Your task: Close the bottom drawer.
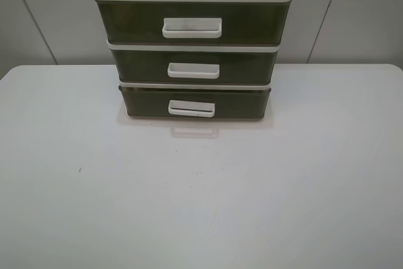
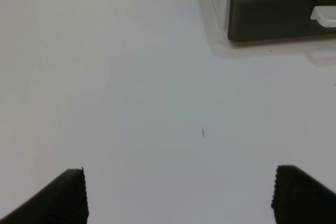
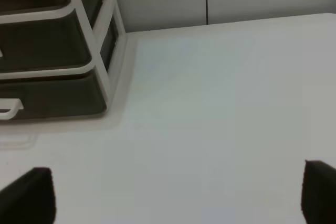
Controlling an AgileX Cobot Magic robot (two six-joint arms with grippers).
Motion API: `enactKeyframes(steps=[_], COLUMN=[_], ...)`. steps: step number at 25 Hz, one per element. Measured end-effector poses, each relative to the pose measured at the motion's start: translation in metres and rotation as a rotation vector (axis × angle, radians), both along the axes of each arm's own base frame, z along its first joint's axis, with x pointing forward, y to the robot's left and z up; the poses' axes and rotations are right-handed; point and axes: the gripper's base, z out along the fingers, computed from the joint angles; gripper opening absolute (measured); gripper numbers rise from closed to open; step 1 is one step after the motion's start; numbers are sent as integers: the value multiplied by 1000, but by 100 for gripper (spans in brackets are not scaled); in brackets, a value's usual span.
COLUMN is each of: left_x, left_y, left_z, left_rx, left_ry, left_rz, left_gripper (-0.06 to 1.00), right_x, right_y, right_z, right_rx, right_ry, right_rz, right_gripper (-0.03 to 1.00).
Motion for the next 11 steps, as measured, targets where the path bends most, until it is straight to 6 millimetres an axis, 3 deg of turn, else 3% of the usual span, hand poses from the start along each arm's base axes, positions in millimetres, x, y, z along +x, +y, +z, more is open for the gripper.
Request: enactKeyframes(steps=[11], left_x=[0], left_y=[0], left_z=[0], left_rx=[0], left_ry=[0], left_rz=[0], left_gripper=[72], right_x=[0], right_y=[0], right_z=[0], right_rx=[1], right_ry=[0], right_rz=[0], right_gripper=[82])
